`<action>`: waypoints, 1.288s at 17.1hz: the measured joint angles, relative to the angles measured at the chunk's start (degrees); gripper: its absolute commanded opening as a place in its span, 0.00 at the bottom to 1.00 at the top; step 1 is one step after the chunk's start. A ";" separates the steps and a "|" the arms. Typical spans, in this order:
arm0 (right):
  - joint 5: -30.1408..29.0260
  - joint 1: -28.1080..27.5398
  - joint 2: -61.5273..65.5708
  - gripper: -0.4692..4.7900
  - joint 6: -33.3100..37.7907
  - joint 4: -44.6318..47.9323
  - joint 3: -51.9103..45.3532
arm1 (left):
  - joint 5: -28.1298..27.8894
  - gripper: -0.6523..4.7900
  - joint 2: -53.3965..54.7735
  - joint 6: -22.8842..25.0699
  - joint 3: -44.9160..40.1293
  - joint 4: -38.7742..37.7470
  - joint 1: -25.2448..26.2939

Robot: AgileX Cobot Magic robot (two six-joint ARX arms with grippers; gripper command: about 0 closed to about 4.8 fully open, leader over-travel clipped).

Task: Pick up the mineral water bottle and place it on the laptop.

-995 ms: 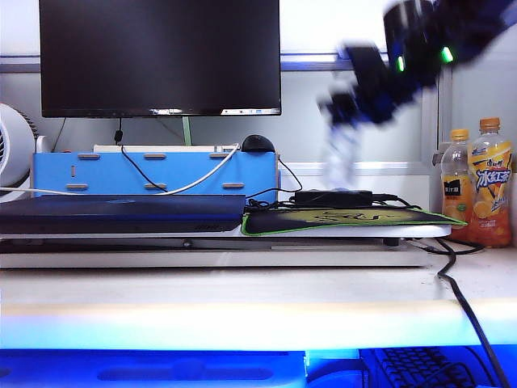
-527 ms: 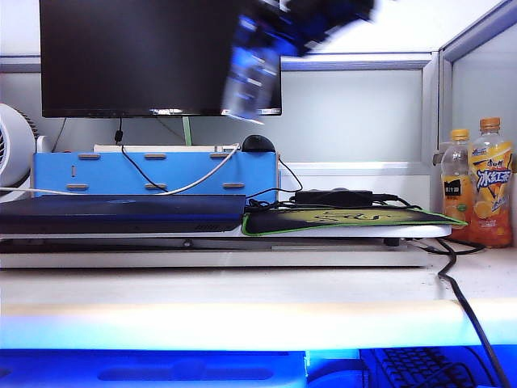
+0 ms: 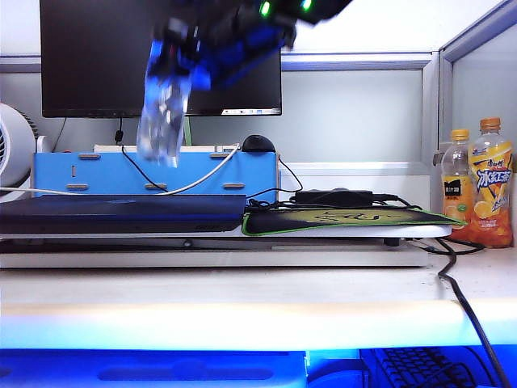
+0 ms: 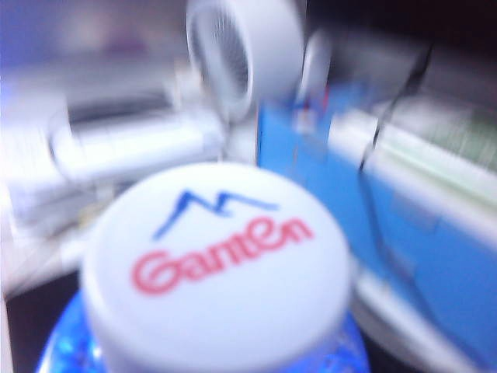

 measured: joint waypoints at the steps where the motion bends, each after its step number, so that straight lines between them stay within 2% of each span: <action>1: 0.76 0.31 0.44 0.09 -0.90 -1.40 0.00 | 0.00 0.12 0.00 0.00 0.00 0.00 0.00; 11: 3.69 1.60 3.28 0.10 -3.87 -4.48 0.35 | 0.02 0.12 0.00 0.00 0.00 0.02 0.00; 12: 3.74 1.62 3.34 0.46 -4.04 -4.70 0.39 | 0.00 0.12 0.00 0.00 0.00 0.02 0.00; 13: 3.76 1.66 3.43 1.00 -4.31 -4.98 0.52 | 0.00 0.12 0.00 0.00 0.00 0.02 0.00; 18: 3.45 2.01 3.45 1.00 -5.22 -4.92 0.79 | 0.00 0.12 0.00 0.00 0.00 0.02 0.00; 22: 3.45 2.10 3.65 1.00 -5.25 -5.38 6.60 | 0.00 0.12 0.00 0.00 0.00 0.02 0.00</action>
